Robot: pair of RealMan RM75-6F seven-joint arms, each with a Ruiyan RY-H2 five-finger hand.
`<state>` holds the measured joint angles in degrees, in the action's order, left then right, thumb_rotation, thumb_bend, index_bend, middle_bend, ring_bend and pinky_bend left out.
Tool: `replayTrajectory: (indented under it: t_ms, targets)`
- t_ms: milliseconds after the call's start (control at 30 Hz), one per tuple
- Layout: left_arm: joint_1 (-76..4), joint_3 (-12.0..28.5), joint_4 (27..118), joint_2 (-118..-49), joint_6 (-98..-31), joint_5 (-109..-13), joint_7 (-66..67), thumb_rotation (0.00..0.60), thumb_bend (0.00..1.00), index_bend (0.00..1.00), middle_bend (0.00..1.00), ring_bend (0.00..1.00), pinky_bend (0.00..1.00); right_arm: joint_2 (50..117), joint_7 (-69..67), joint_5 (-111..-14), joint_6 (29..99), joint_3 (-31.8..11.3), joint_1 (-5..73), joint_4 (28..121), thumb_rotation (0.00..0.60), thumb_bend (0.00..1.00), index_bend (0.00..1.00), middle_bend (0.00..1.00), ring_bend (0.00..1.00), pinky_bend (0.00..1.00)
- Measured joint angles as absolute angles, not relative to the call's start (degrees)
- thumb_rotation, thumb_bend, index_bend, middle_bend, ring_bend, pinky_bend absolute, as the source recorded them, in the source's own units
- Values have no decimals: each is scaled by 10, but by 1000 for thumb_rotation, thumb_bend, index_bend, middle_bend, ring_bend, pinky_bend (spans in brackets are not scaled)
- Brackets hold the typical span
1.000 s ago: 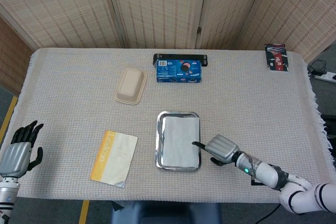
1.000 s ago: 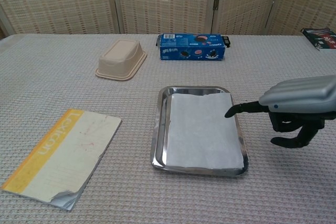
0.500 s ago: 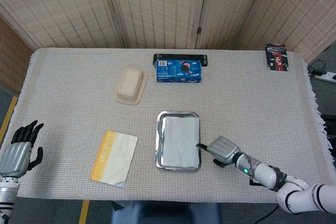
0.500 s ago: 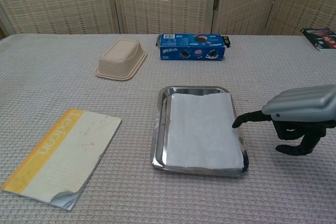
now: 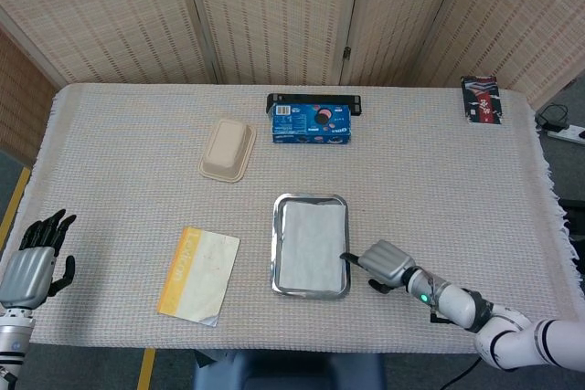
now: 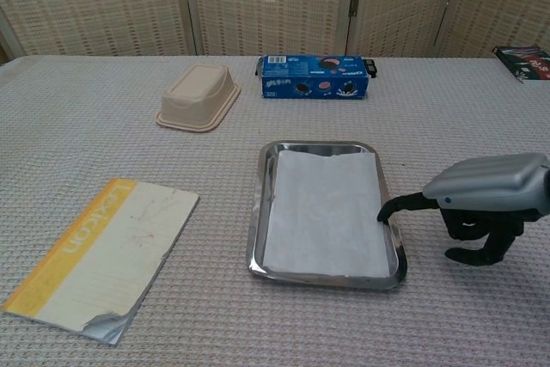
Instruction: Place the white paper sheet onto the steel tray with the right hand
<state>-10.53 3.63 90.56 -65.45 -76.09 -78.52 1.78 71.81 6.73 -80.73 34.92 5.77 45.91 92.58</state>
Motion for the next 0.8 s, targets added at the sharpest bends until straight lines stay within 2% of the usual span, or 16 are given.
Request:
replayTrajectory:
  t_ms: [333, 567, 600, 667, 733, 767, 800]
  targets:
    - [-102, 36, 909, -651, -765, -787, 15, 600, 689, 0, 0, 0, 0, 719, 52, -830, 370, 53, 455, 928, 600, 546, 126, 1000, 1000, 1000]
    - [-100, 35, 911, -651, -769, -789, 18, 600, 689, 0, 0, 0, 0, 685, 48, -865, 451, 52, 427, 956, 600, 547, 126, 980, 993, 977]
    - [-101, 35, 911, -651, -769, -789, 19, 600, 689, 0, 0, 0, 0, 683, 47, -870, 467, 51, 420, 957, 600, 547, 126, 929, 957, 925]
    - [-101, 34, 911, -652, -768, -790, 21, 600, 689, 0, 0, 0, 0, 681, 45, -881, 513, 49, 402, 956, 600, 547, 91, 717, 790, 734]
    - [-102, 34, 910, -653, -769, -793, 22, 600, 689, 0, 0, 0, 0, 680, 48, -890, 558, 48, 382, 952, 600, 546, 19, 386, 504, 497]
    - [-102, 33, 910, -653, -770, -796, 23, 600, 688, 0, 0, 0, 0, 679, 54, -893, 589, 47, 365, 950, 600, 547, 4, 281, 416, 439]
    - [-102, 33, 909, -654, -771, -799, 23, 600, 689, 0, 0, 0, 0, 678, 62, -894, 612, 47, 350, 948, 600, 546, 0, 132, 278, 358]
